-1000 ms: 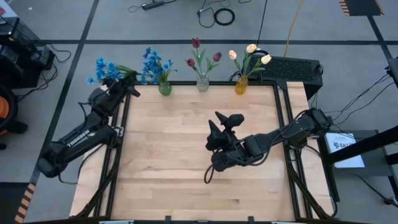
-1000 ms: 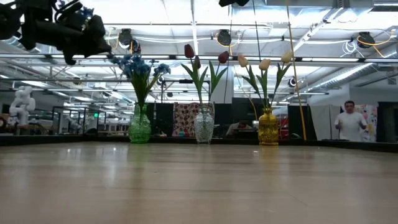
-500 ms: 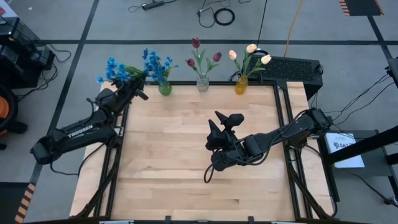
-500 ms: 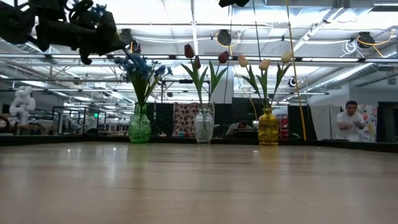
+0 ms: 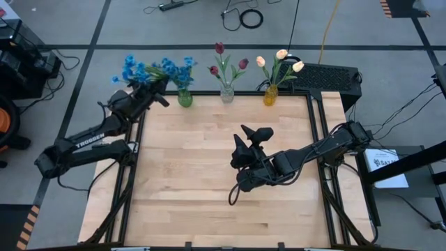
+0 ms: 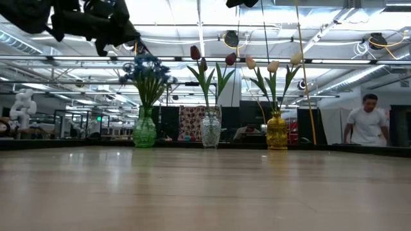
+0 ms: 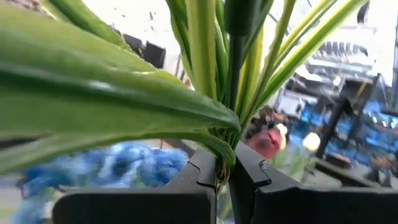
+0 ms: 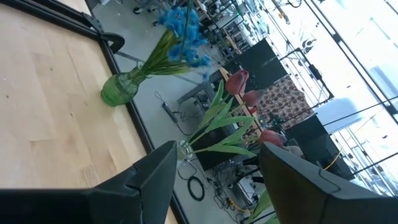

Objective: Sort flowers into vase by color
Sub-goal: Put the blue flowers into the green flower vase

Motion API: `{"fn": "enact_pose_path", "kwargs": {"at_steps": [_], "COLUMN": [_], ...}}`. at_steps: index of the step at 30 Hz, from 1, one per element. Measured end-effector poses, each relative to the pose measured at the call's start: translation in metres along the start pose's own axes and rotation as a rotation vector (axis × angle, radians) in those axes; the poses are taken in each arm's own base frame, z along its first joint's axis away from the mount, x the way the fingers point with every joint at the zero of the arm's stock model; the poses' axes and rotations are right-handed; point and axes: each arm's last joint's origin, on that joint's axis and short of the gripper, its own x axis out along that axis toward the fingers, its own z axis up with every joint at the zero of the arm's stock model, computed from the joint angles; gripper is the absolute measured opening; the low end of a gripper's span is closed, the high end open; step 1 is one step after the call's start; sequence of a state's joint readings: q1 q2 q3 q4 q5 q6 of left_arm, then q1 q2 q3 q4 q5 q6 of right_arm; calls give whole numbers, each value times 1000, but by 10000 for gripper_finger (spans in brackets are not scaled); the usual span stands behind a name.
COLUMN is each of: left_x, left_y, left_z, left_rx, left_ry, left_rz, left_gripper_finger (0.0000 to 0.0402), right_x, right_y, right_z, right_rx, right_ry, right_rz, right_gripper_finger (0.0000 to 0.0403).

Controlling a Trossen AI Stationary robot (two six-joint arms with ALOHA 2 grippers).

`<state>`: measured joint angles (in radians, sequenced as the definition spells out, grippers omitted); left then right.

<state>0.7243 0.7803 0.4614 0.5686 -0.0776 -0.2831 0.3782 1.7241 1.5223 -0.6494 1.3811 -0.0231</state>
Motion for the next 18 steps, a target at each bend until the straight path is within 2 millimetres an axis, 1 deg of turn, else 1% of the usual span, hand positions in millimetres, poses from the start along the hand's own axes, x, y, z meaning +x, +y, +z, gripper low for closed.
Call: {"fn": "enact_pose_path", "kwargs": {"at_steps": [3,6,10,18], "left_x": [2,2,0,-6], "left_y": [-5,-9,-20,-46], "left_z": [3,4,16,33], "left_rx": [3,13,19,138], "left_ry": [45,48,17,56], "left_rz": [-16,-35,-83,-116], "left_gripper_finger": [14,14,14,14], "right_x": [0,0,-1,-3], "right_y": [0,0,0,0], "right_z": [-1,-4,-8,-12], "right_rx": [-5,-3,0,8], "right_ry": [3,11,18,25], "right_rz": [0,0,1,3], "right_gripper_finger": [222,222,222,222]}}
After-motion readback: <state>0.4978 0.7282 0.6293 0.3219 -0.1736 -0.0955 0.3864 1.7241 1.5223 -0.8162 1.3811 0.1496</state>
